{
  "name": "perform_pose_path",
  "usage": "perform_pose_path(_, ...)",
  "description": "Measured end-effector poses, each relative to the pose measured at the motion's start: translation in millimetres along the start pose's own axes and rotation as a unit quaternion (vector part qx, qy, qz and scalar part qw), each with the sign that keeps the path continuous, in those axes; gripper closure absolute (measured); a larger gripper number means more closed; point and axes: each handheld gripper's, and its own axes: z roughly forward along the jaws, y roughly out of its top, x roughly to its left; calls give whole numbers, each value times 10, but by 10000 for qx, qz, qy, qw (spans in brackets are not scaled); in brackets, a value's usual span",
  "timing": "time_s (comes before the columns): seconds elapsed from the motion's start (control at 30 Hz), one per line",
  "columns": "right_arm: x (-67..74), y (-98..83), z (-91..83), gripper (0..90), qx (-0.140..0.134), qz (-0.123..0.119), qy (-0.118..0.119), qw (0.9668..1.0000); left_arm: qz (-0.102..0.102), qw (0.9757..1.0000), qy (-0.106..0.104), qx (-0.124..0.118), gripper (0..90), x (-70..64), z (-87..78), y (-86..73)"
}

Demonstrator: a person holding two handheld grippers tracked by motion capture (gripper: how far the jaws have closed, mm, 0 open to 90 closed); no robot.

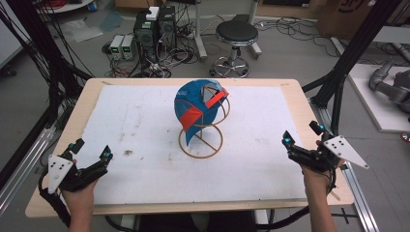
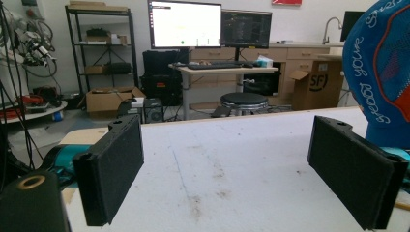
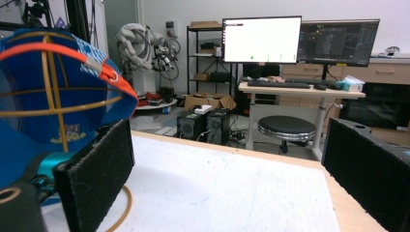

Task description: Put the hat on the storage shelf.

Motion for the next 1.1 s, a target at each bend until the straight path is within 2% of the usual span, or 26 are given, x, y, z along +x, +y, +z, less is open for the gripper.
perform_pose_path(0.2,-32,-155,-74,39,93,113,-79,9999,-4,10000,4,-27,125,-3,21,0)
perform_pose_path(0.33,-61,-234,-111,39,63,178,-78,9998,14,10000,-1,-12,123,-5,36,1)
perform_pose_path(0.5,-85,-325,-129,39,133,114,-80,9998,23,10000,22,-11,121,-1,27,5)
perform_pose_path(0.63,-96,-363,-154,39,149,83,-93,9998,22,10000,44,-13,121,5,11,8)
perform_pose_path(0.8,-135,-416,-199,39,161,94,-272,9995,30,10000,66,-12,121,-1,10,8)
perform_pose_path(1.0,-162,-441,-255,39,138,191,-361,9991,21,10000,45,23,121,-17,43,-6)
perform_pose_path(1.1,-189,-445,-294,39,114,156,-383,9991,22,10000,16,47,121,-32,81,-9)
